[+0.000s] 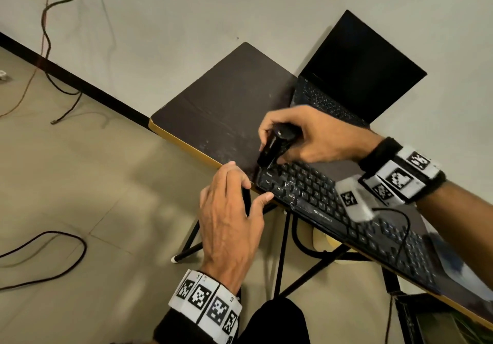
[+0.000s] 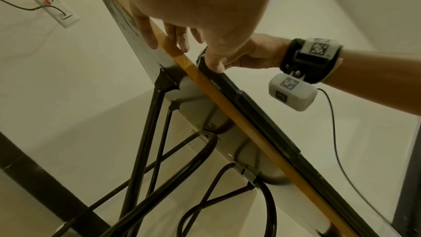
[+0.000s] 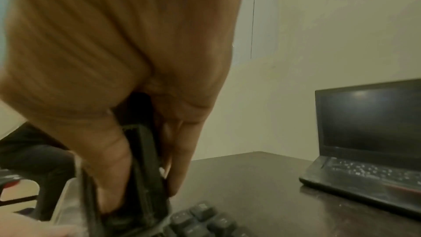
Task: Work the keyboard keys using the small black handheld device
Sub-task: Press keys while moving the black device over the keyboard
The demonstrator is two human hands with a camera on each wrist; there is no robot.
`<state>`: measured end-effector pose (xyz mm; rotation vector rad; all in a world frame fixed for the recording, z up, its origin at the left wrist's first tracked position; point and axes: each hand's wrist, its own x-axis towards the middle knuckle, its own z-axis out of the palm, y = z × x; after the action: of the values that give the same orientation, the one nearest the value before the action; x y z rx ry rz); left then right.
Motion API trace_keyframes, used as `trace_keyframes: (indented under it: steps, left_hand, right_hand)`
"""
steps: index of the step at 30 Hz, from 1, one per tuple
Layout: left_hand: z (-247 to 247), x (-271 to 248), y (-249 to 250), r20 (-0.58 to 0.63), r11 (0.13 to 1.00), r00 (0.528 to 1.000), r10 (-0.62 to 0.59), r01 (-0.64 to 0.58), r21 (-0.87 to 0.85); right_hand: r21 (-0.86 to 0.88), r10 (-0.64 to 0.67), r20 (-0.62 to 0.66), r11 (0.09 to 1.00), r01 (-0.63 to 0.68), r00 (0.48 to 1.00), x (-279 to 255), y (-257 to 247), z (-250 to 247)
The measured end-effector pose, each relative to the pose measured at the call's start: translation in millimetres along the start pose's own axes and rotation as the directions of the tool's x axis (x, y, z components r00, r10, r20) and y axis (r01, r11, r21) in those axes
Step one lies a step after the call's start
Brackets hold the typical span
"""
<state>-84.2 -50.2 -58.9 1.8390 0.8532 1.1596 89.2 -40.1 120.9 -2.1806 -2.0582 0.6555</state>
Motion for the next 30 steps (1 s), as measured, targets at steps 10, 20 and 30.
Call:
trace_keyframes:
  steps: [10, 20, 30]
  left_hand:
    - [1.0, -0.5, -1.8, 0.055, 0.998, 0.998, 0.038, -0.041, 0.054]
    - [12.8, -11.5, -0.4, 0.119, 0.941, 0.937, 0.328, -0.335, 0.044]
    - [10.1, -3.4, -8.5, 0.091, 0.951, 0.947, 0.307, -0.302, -0.064]
  right_hand:
    - [0.172, 0.178, -0.251, 0.976, -0.137, 0.951, -70.1, 9.7, 33.0]
    - [0.400, 0.426, -0.627, 0.894, -0.199, 0.653, -110.5, -1.5, 99.5]
    - [0.293, 0.315, -0.883, 0.949, -0.115, 0.348, -103.7, -13.0, 158.2]
